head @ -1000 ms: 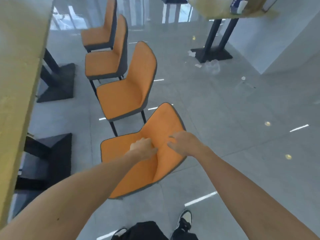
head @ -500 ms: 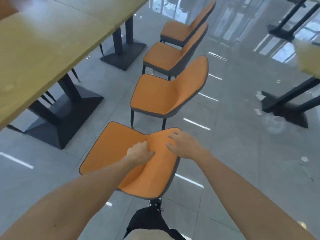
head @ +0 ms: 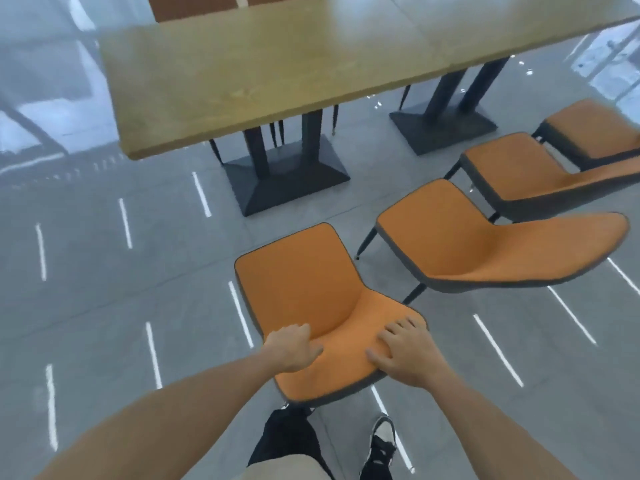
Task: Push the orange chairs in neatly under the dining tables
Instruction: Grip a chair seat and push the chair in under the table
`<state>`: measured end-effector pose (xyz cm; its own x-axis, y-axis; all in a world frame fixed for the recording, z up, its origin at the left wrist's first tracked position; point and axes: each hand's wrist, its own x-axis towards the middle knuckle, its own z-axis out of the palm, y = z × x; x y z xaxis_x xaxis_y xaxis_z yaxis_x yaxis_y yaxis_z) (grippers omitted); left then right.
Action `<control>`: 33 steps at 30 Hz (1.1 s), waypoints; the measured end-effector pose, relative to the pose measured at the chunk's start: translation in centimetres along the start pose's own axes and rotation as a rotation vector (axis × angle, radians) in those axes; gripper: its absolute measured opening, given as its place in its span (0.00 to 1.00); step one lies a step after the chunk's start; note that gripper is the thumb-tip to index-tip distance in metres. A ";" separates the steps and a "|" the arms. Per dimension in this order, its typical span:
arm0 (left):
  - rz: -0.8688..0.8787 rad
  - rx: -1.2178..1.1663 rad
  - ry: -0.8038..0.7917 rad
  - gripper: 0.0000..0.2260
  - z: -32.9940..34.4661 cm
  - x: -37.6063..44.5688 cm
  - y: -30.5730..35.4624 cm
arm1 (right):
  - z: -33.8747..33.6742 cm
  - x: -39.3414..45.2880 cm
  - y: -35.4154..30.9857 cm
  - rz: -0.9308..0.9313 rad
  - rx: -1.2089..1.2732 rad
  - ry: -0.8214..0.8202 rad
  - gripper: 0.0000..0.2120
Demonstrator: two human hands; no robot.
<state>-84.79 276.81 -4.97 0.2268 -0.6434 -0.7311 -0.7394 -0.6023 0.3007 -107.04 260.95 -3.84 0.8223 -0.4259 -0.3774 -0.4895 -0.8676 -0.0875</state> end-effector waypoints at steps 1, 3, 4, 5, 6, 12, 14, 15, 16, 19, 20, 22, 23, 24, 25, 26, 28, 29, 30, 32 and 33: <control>-0.051 -0.032 -0.001 0.25 0.9 -0.7 0.1 | 0.1 0.2 0.1 -0.038 -0.014 0.042 0.25; -0.150 -0.146 -0.004 0.25 3.0 -2.0 1.1 | 0.5 0.5 0.2 -0.078 0.001 0.121 0.22; -0.188 -0.228 0.017 0.24 4.3 -2.8 2.0 | 0.8 0.6 0.4 -0.086 0.025 0.151 0.21; -0.220 -0.295 0.075 0.23 5.5 -3.5 2.9 | 1.1 0.7 0.6 -0.089 0.042 0.174 0.21; -0.248 -0.330 0.161 0.22 6.6 -4.1 3.9 | 1.3 0.8 0.7 -0.093 0.044 0.197 0.21; -0.375 -0.431 0.594 0.22 9.5 -5.1 6.7 | 2.3 1.6 1.2 -0.156 0.059 0.267 0.21; -0.358 -0.427 0.685 0.20 9.4 -4.4 6.6 | 2.3 2.1 1.3 -0.171 0.059 0.293 0.20; -0.345 -0.407 0.724 0.19 9.2 -3.9 6.3 | 2.2 2.6 1.5 -0.179 0.061 0.306 0.19; -0.337 -0.393 0.744 0.18 8.7 -3.2 5.9 | 1.9 3.4 1.6 -0.188 0.061 0.323 0.19; -0.342 -0.382 0.749 0.20 5.2 -0.4 4.5 | 0.2 7.9 2.2 -0.194 0.060 0.367 0.20; -0.346 -0.379 0.747 0.20 3.5 0.7 3.9 | -0.7 9.7 2.2 -0.189 0.059 0.379 0.20; -0.332 -0.379 0.764 0.20 -0.3 2.9 2.7 | -2.6 13.5 2.1 -0.167 0.045 0.417 0.21; -0.326 -0.377 0.765 0.20 -2.2 4.0 1.9 | -3.6 15.4 2.0 -0.161 0.038 0.426 0.21; -0.326 -0.366 0.769 0.21 -3.9 5.2 1.0 | -4.5 17.3 1.8 -0.162 0.037 0.431 0.21; -0.330 -0.350 0.780 0.21 -5.4 6.3 0.2 | -5.3 19.0 1.6 -0.164 0.039 0.434 0.20; -0.333 -0.337 0.795 0.22 -6.8 7.2 -0.6 | -5.9 20.6 1.4 -0.164 0.042 0.434 0.20; -0.332 -0.331 0.821 0.23 -9.3 9.0 -2.2 | -7.0 23.8 1.2 -0.166 0.049 0.442 0.20; -0.326 -0.333 0.830 0.23 -10.5 9.8 -2.8 | -7.5 25.3 1.1 -0.167 0.055 0.452 0.20; -0.320 -0.332 0.837 0.23 -11.7 10.5 -3.4 | -8.1 26.7 1.0 -0.165 0.060 0.470 0.20; -0.313 -0.335 0.849 0.22 -13.8 12.1 -4.5 | -9.4 29.3 0.8 -0.168 0.062 0.514 0.20; -0.312 -0.340 0.854 0.22 -14.8 12.8 -5.0 | -10.0 30.4 0.8 -0.171 0.066 0.531 0.20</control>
<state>-68.82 264.60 -6.81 0.8645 -0.4774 -0.1573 -0.3760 -0.8219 0.4278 -79.51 244.77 -6.19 0.9166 -0.3658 0.1616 -0.3390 -0.9251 -0.1710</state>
